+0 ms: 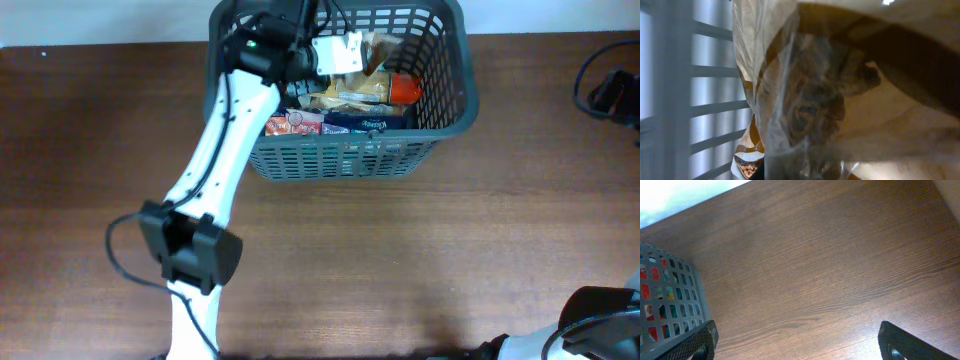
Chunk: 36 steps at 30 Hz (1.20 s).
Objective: Pack container
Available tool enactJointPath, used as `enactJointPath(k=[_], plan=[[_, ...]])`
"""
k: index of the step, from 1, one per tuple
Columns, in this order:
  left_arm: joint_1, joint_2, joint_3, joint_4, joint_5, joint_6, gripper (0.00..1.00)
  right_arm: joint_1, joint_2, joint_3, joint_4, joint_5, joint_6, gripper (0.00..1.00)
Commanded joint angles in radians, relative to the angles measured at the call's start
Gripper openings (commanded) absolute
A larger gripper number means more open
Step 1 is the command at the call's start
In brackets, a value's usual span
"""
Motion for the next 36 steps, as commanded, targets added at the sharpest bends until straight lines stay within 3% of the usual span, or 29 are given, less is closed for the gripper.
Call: enactJointPath(k=[1,2,3,4,5,10,16,20,27,36], plan=[[-0.004,0.004,0.0,0.009,-0.001,-0.044,0.26,-0.003,-0.01,-0.002,0.002,-0.008,0.009,0.99],[-0.004,0.006,0.0,0.012,-0.001,-0.055,0.44,-0.003,-0.01,-0.002,0.002,-0.008,0.009,0.99],[-0.004,0.006,0.0,0.015,-0.002,-0.068,0.55,-0.003,-0.01,-0.002,0.002,-0.008,0.009,0.99],[-0.003,0.006,0.0,0.016,-0.002,-0.077,0.8,-0.003,-0.01,-0.002,0.002,-0.008,0.009,0.99],[-0.003,0.005,0.006,0.016,-0.014,-0.098,0.99,-0.003,-0.01,-0.002,0.002,-0.008,0.009,0.99],[-0.003,-0.005,0.195,-0.017,-0.232,-0.446,0.99,-0.003,-0.01,-0.002,0.002,-0.008,0.009,0.99],[0.004,-0.061,0.53,-0.173,-0.427,-0.567,0.99,-0.003,-0.01,-0.002,0.002,-0.008,0.009,0.99],[0.051,-0.129,0.631,-0.235,-0.459,-0.633,0.99,-0.003,-0.01,-0.002,0.002,-0.008,0.009,0.99],[0.226,-0.253,0.624,-0.296,-0.459,-0.644,0.99,-0.003,-0.01,-0.002,0.002,-0.008,0.009,0.99],[0.57,-0.381,0.42,-0.288,-0.444,-0.863,0.99,-0.003,-0.01,-0.002,0.002,-0.008,0.009,0.99]])
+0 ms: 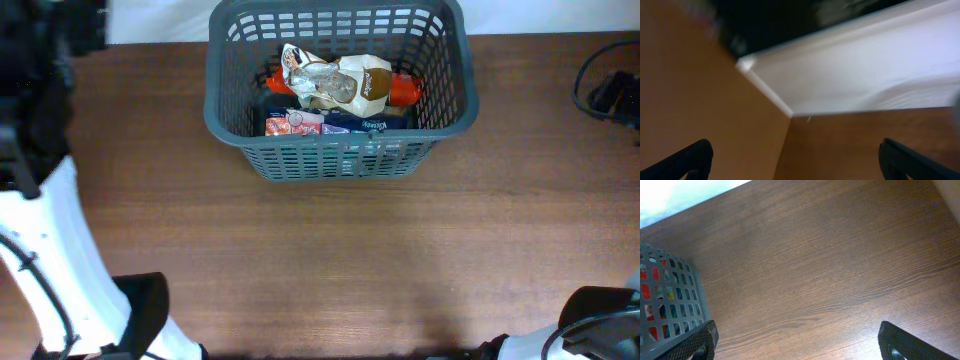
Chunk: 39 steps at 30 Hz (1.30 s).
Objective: Pack container
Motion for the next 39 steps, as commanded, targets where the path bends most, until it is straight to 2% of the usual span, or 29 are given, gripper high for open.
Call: enactJointPath(k=[1,7,13,16,22,25,34,39], plan=[[0.105,-0.031,-0.072,-0.017,-0.002,-0.148,0.99,-0.003,-0.01,-0.002,0.002,-0.008,0.009,0.99],[0.166,-0.029,-0.151,-0.098,-0.002,-0.184,0.99,0.006,-0.012,-0.006,0.002,-0.008,0.009,0.99],[0.166,-0.029,-0.189,-0.152,-0.002,-0.184,0.99,0.097,-0.122,-0.006,0.002,-0.005,0.008,0.99],[0.166,-0.029,-0.191,-0.188,-0.002,-0.184,0.99,0.195,-0.213,-0.006,0.002,-0.005,0.009,0.99],[0.166,-0.029,-0.192,-0.234,-0.002,-0.184,0.99,0.518,-0.38,-0.006,0.002,-0.005,0.009,0.99],[0.166,-0.029,-0.192,-0.245,-0.002,-0.184,0.99,0.629,-0.443,-0.006,0.002,-0.005,0.009,0.99],[0.166,-0.029,-0.192,-0.261,-0.002,-0.184,0.99,0.601,-0.652,-0.052,0.02,0.05,-0.023,0.99],[0.166,-0.029,-0.192,-0.261,-0.002,-0.184,0.99,0.599,-0.813,-0.206,0.266,0.174,-0.053,0.99]])
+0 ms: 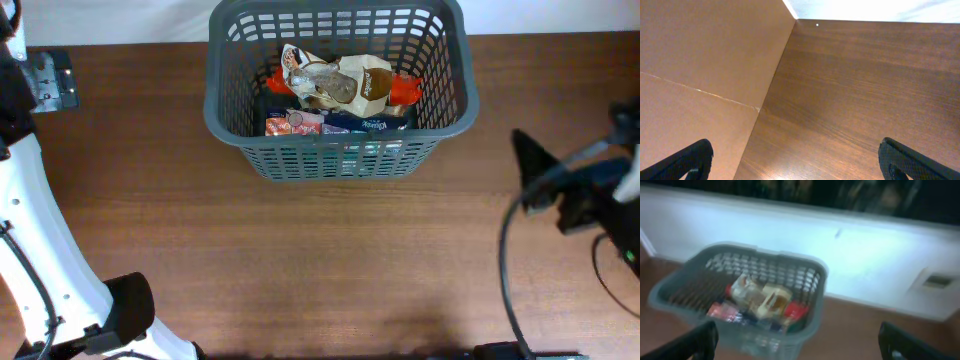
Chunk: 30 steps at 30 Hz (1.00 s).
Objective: Pack container
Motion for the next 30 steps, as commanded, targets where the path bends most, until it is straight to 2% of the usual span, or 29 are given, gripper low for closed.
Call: enactJointPath(k=[1,5,9,18,24,30], plan=[[0.005,-0.021,-0.006,-0.001,-0.003,-0.016,0.99,-0.007,-0.111,-0.127,0.132,0.113,-0.02,0.99],[0.005,-0.021,-0.006,-0.001,-0.003,-0.016,0.99,-0.008,-0.271,-0.375,0.383,0.194,-0.02,0.99],[0.005,-0.021,-0.006,-0.001,-0.003,-0.016,0.99,-0.013,-0.446,-0.717,0.634,0.311,-0.019,0.99],[0.005,-0.021,-0.007,-0.001,-0.003,-0.016,0.99,-0.099,-0.702,-1.357,0.915,0.349,-0.019,0.99],[0.005,-0.021,-0.006,-0.001,-0.003,-0.016,0.99,-0.099,-0.776,-1.593,1.016,0.349,-0.019,0.99],[0.005,-0.021,-0.006,-0.001,-0.003,-0.016,0.99,-0.101,-0.824,-1.714,1.046,0.349,-0.019,0.99]])
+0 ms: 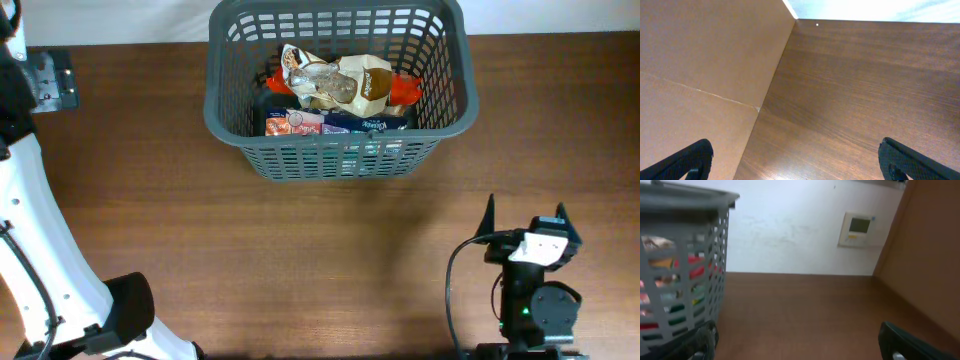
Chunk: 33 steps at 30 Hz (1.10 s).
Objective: Pack container
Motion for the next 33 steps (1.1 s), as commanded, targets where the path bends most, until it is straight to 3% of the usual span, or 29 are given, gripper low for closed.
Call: enactJointPath(k=[1,9,33], plan=[[0.005,-0.021,-0.006,-0.001,-0.003,-0.016,0.99,-0.008,-0.037,-0.055,0.011,0.019,0.001,0.99],[0.005,-0.021,-0.006,-0.001,-0.003,-0.016,0.99,-0.008,-0.168,-0.13,-0.084,0.018,0.002,0.99],[-0.023,-0.085,-0.012,-0.001,-0.004,-0.016,0.99,-0.008,-0.166,-0.13,-0.091,0.019,0.002,0.99]])
